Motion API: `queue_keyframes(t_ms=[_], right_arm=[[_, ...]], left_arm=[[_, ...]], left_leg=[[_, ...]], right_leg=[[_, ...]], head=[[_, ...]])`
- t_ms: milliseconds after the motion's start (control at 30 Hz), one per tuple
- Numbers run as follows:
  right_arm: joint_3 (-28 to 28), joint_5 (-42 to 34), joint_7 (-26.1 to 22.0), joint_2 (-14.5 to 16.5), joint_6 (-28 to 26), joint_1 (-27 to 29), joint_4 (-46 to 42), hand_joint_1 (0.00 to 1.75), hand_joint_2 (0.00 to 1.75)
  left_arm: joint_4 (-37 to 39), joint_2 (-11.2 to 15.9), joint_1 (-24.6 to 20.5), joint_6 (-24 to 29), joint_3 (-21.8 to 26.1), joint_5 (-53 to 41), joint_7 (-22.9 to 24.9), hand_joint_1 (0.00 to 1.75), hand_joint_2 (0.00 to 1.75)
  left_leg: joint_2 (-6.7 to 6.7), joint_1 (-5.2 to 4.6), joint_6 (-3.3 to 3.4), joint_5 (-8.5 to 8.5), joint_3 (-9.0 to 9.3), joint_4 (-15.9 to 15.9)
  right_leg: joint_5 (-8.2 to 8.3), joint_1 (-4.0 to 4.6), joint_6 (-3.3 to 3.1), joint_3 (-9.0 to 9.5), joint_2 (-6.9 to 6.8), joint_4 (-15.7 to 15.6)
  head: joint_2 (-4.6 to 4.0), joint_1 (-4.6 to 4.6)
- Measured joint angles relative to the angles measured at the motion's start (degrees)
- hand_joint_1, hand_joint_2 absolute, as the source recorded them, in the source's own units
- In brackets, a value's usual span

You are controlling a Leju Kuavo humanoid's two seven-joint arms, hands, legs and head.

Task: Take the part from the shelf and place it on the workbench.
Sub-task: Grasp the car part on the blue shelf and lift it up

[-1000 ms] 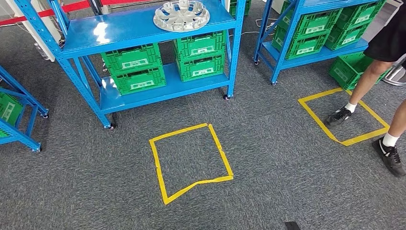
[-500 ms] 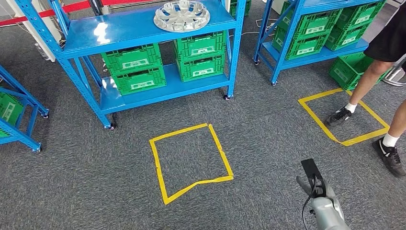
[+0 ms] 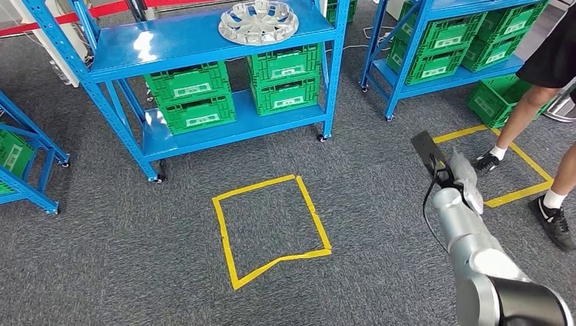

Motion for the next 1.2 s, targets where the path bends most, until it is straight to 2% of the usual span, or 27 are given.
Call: queue_keyframes(t_ms=[200,600,800,967,1200], right_arm=[[6.6,7.3,0.1,1.1,0.6,-9.0,-1.4,0.0,0.0],[24.1,18.5,1.1,9.3,5.7,-19.6,-3.4,0.0,0.0],[33.0,21.6,0.3,11.2,7.8,-22.0,-4.5,0.0,0.0],[40.1,22.4,0.7,11.9,7.3,-20.6,-6.3,0.0,0.0],[45.1,21.4,1.1,12.2,7.0,-19.1,-7.3,0.0,0.0]], left_arm=[[0.6,-0.1,-1.5,0.2,0.5,-2.5,0.8,0.0,0.0],[1.1,-0.5,-4.5,0.7,1.1,-6.2,3.3,0.0,0.0],[1.4,-0.6,-5.3,0.7,1.1,-8.1,4.3,0.0,0.0],[1.5,-0.9,-5.5,0.4,1.1,-9.2,4.4,0.0,0.0],[1.6,-1.0,-5.5,0.2,1.1,-9.4,4.4,0.0,0.0]], left_leg=[[-0.02,0.04,0.0,0.02,-0.01,0.0],[-0.07,0.09,-0.14,0.16,0.06,0.0],[-0.06,0.08,-0.14,0.17,0.16,0.1],[-0.07,0.08,-0.14,0.17,0.33,0.1],[-0.07,0.07,-0.14,0.17,0.3,0.1]], right_leg=[[0.01,0.02,0.0,0.02,-0.02,0.0],[0.05,0.16,-0.05,-0.02,-0.06,0.1],[0.05,0.16,-0.05,-0.04,-0.06,0.1],[0.08,0.2,-0.07,-0.05,-0.06,0.1],[0.09,0.19,-0.06,-0.06,-0.05,0.1]], head=[[0.0,0.02],[0.0,0.01],[0.0,0.01],[0.0,0.0],[0.0,0.02]])
